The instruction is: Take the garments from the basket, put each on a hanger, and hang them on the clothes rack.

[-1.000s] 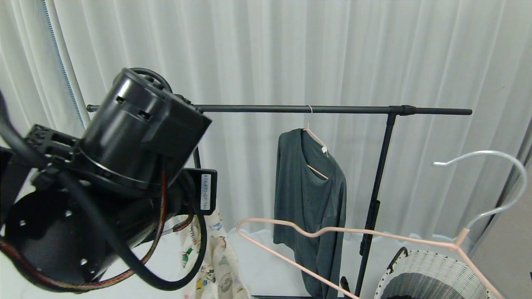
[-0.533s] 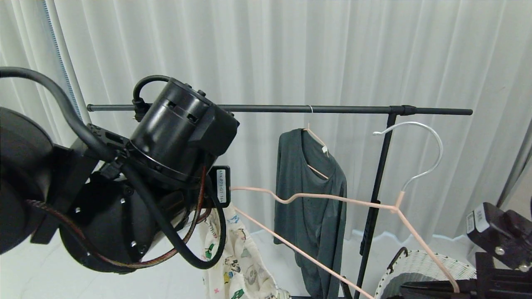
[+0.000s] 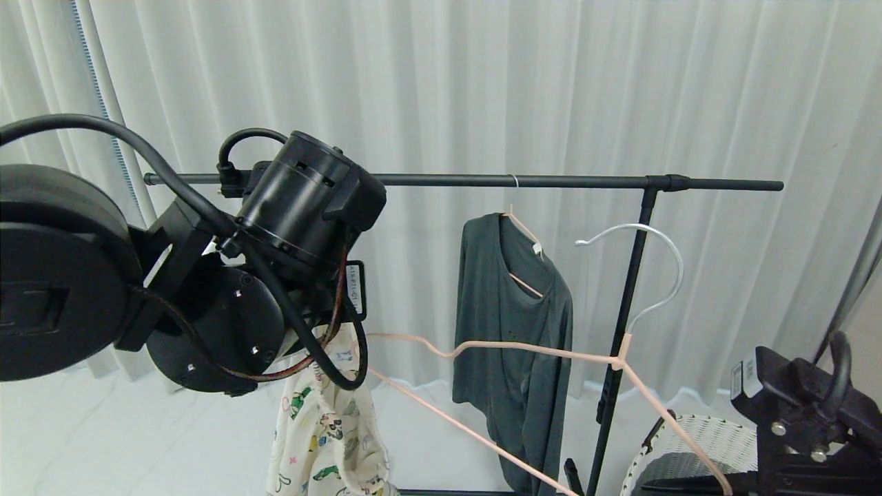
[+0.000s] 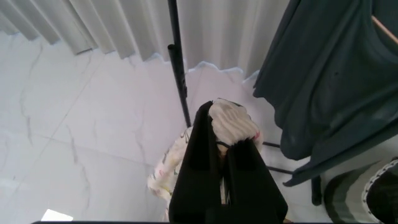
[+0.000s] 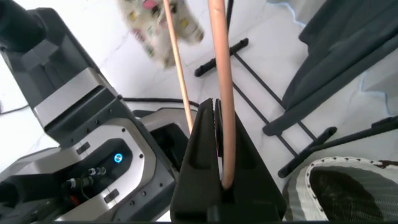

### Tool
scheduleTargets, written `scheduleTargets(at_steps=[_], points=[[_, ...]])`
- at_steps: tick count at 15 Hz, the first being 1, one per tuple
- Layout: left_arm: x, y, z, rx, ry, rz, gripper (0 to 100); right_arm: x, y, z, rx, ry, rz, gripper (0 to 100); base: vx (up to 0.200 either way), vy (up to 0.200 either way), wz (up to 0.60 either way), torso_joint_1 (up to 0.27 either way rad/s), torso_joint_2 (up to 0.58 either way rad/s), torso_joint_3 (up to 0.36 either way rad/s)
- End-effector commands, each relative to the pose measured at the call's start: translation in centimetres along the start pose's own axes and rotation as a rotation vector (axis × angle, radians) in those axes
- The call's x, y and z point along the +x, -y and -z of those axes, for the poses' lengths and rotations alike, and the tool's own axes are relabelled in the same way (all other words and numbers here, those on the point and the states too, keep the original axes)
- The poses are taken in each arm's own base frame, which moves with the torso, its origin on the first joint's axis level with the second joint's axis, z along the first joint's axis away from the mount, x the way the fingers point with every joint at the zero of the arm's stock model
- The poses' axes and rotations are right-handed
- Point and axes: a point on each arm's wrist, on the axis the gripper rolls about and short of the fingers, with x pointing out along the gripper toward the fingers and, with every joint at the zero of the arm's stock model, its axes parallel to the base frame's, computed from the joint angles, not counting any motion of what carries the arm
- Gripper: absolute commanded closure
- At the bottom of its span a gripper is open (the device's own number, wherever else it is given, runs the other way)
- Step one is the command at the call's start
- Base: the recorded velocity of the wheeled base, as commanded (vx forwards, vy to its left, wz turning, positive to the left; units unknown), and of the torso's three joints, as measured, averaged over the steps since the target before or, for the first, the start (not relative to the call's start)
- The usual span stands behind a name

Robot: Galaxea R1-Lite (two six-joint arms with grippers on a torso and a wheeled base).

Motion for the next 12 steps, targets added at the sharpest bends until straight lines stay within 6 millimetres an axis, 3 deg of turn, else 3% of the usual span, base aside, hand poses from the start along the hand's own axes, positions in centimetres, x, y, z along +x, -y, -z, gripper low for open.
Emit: scheduleTargets(at_steps=[1, 5, 12], points=[[-0.2, 0.2, -0.1, -0.002, 0.006, 0.009, 100, 0.6, -0.2, 0.0, -0.007, -0.019, -0.010, 100, 0.000, 0.000, 0.00, 0.000, 0.00, 0.000], [-0.4, 0.2, -0.1, -0.002, 0.008, 0.015, 100, 1.9, -0.2, -0.5, 0.018, -0.001, -0.004, 100, 0.000, 0.000, 0.00, 0.000, 0.00, 0.000], [-2.6, 1.6, 0.5, -0.001, 0.026, 0.105, 100, 5.8, -0.5, -2.4, 0.034, 0.040, 0.044, 100, 0.000, 0.000, 0.00, 0.000, 0.00, 0.000]])
